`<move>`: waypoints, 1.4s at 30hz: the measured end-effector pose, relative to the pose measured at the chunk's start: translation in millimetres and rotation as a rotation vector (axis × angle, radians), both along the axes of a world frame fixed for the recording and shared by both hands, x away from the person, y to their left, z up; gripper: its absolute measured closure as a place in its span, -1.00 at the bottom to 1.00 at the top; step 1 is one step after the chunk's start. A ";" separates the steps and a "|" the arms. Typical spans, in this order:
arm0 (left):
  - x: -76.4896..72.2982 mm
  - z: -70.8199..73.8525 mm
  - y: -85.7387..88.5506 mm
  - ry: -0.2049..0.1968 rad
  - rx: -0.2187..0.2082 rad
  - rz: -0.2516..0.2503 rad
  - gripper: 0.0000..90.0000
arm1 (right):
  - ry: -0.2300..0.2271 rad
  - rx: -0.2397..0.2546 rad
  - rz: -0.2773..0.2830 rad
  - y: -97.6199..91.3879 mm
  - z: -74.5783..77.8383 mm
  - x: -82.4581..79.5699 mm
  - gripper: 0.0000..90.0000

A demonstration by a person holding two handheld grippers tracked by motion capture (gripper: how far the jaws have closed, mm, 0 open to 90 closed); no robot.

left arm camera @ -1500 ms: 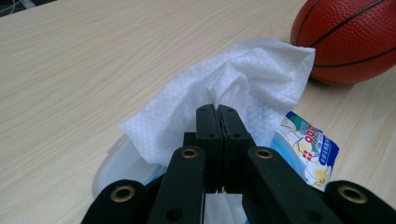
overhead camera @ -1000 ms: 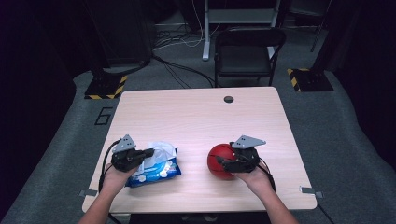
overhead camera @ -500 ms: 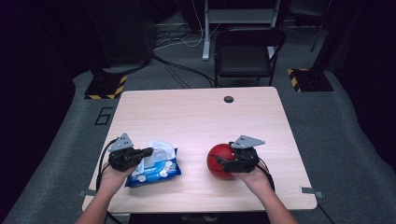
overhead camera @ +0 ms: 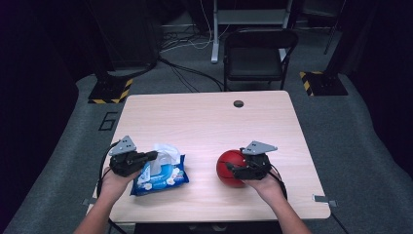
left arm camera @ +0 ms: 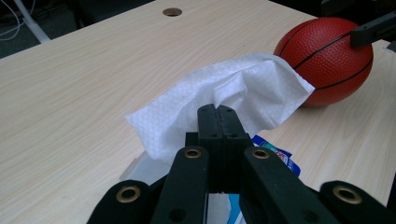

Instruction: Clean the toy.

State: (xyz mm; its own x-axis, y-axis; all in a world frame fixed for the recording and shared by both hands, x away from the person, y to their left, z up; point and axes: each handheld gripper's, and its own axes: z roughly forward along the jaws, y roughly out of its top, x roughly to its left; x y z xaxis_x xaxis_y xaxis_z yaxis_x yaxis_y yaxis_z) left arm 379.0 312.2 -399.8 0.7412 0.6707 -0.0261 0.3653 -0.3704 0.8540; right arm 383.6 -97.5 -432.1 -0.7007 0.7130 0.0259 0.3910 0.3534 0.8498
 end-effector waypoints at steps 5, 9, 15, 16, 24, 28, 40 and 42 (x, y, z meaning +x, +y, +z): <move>0.1 0.5 1.0 0.004 -0.005 0.002 1.00 | 0.001 0.000 -0.001 -0.4 -0.1 0.2 -0.54; -0.4 3.3 1.5 0.004 -0.006 0.002 1.00 | -0.002 -0.003 0.001 0.2 -0.1 0.6 -0.54; -0.9 8.3 0.8 -0.002 -0.003 -0.001 1.00 | 0.000 -0.001 0.001 -0.1 -0.2 1.0 -0.54; -0.9 8.3 0.8 -0.002 -0.003 -0.001 1.00 | 0.000 -0.001 0.001 -0.1 -0.2 1.0 -0.54; -1.6 14.9 0.8 -0.010 0.000 -0.010 1.00 | 0.000 -0.002 0.001 -0.5 -0.2 1.5 -0.54; -3.0 31.2 4.4 -0.045 -0.027 -0.011 1.00 | 0.003 0.001 -0.003 -0.9 -0.3 2.0 -0.54; -8.2 73.4 4.9 -0.110 -0.041 -0.014 1.00 | 0.002 0.003 0.001 1.0 0.4 1.4 -0.54; -7.8 71.2 3.5 -0.102 -0.042 -0.022 1.00 | 0.000 0.000 0.002 1.2 0.4 1.2 -0.54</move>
